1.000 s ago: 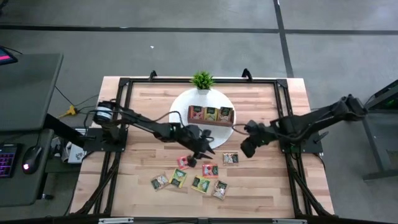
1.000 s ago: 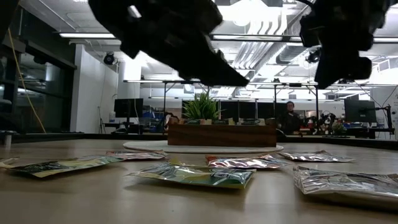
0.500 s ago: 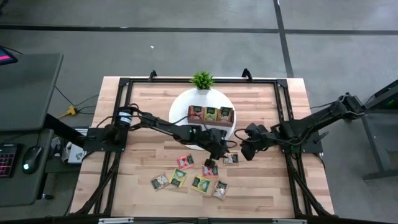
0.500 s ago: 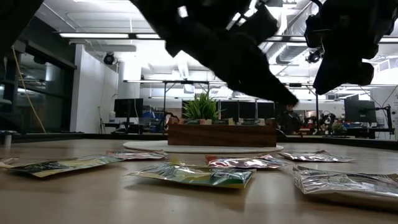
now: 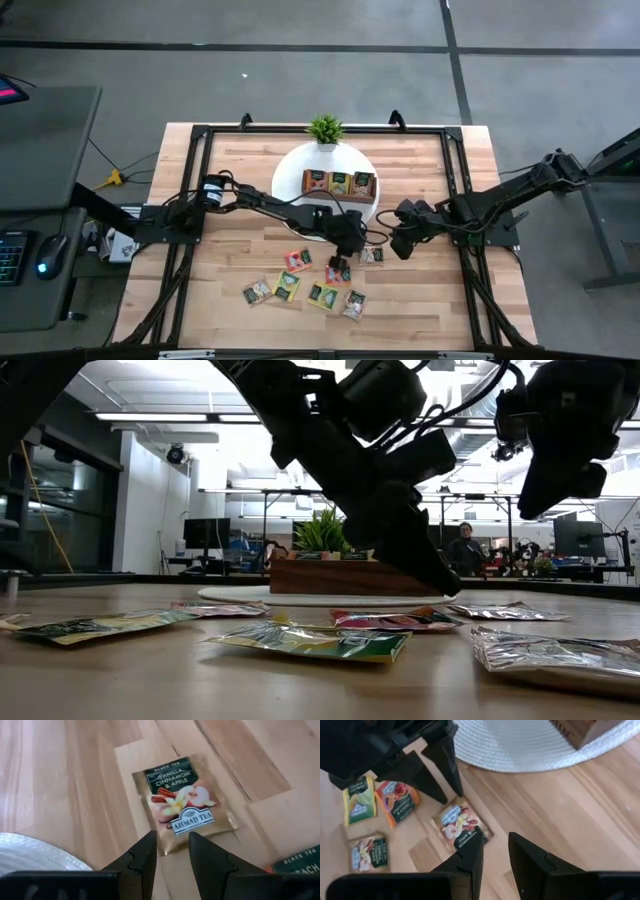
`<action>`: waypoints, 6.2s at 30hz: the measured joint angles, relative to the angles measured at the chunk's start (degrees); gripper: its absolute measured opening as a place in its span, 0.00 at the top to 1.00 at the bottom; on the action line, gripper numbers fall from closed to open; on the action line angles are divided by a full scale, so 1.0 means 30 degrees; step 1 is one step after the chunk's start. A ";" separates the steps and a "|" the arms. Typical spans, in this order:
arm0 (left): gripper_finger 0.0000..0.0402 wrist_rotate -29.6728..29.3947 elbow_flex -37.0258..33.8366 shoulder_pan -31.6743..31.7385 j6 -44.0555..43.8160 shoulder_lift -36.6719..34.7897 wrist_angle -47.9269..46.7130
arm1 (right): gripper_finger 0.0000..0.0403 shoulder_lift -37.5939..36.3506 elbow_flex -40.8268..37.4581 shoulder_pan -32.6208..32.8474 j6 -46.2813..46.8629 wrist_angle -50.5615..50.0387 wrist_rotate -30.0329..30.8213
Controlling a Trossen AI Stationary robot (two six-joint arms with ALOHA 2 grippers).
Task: Pick & Place Tea
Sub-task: Put the brown tea bag into the right section of the wooden organizer
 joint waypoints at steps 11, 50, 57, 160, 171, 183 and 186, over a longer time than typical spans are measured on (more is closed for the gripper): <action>0.72 -0.0348 -0.0008 0.0000 0.0000 0.0000 0.0479 | 0.78 0.0000 0.0000 0.0000 0.1029 0.0000 -0.0448; 0.72 -0.1001 0.0009 0.0379 0.0240 0.1188 0.0713 | 0.49 0.5837 0.0036 0.3744 1.5677 0.4683 0.0404; 0.72 -0.1003 0.0000 0.0379 0.0244 0.1195 0.0713 | 0.46 0.7212 0.0036 0.3730 1.6180 0.4903 0.0142; 0.72 0.0671 -1.7926 0.4758 -0.6462 -2.0597 0.5027 | 1.00 1.0771 1.3580 -1.1664 -2.6585 -0.8723 -0.0586; 0.72 0.0673 -1.8150 0.4758 -0.6659 -2.1296 0.4997 | 1.00 1.1562 1.3792 -1.1657 -2.7339 -0.8607 0.0388; 0.72 0.0686 -1.8150 0.4758 -0.6659 -2.1289 0.4982 | 1.00 1.1562 1.3792 -1.1531 -2.7250 -0.8333 0.0318; 0.72 0.0689 -1.8150 0.4758 -0.6666 -2.1289 0.4958 | 1.00 1.1562 1.3792 -1.1393 -2.7263 -0.8327 0.0558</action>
